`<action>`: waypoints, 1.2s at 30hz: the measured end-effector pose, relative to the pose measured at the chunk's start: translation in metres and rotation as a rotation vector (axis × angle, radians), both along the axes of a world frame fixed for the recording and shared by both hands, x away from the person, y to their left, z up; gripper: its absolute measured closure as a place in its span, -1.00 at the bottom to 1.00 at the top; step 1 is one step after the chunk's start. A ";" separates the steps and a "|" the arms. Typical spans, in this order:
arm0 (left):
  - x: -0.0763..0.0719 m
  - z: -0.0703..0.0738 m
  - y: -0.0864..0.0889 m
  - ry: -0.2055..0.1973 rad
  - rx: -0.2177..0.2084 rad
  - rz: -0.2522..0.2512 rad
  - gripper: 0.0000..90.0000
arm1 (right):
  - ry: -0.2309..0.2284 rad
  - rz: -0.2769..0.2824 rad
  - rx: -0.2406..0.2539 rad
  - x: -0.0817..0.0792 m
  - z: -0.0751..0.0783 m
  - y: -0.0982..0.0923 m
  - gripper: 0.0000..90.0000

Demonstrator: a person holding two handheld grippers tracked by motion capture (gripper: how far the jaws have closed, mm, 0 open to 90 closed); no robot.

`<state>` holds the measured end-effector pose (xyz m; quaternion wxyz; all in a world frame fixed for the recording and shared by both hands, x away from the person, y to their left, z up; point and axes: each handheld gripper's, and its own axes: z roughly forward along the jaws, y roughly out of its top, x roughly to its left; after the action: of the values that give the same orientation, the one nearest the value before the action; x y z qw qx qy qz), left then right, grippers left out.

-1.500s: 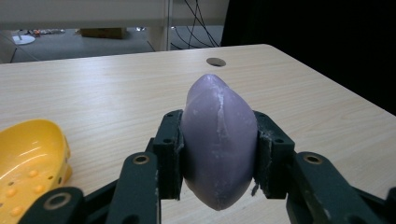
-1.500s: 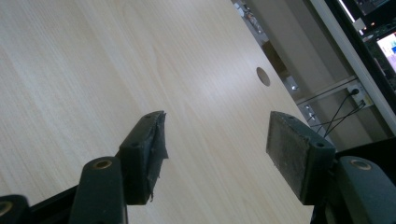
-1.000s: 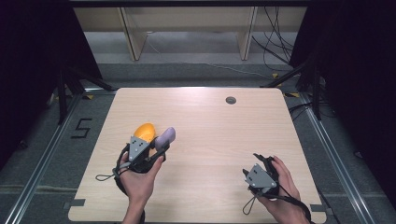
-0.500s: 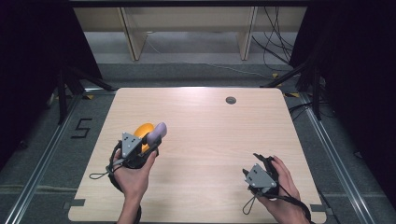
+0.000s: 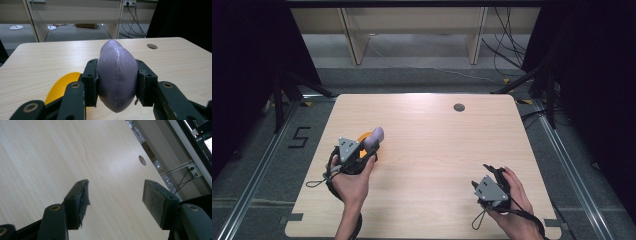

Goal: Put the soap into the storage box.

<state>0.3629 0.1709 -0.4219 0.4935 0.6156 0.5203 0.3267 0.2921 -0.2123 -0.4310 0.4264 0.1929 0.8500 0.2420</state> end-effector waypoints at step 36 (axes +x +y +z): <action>0.042 -0.020 0.029 0.053 0.101 0.134 0.31 | 0.010 -0.004 0.009 0.000 -0.001 0.000 -0.15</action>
<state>0.4045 0.2003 -0.4424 0.4247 0.6120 0.5562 0.3684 0.2919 -0.2120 -0.4319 0.4218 0.1976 0.8505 0.2442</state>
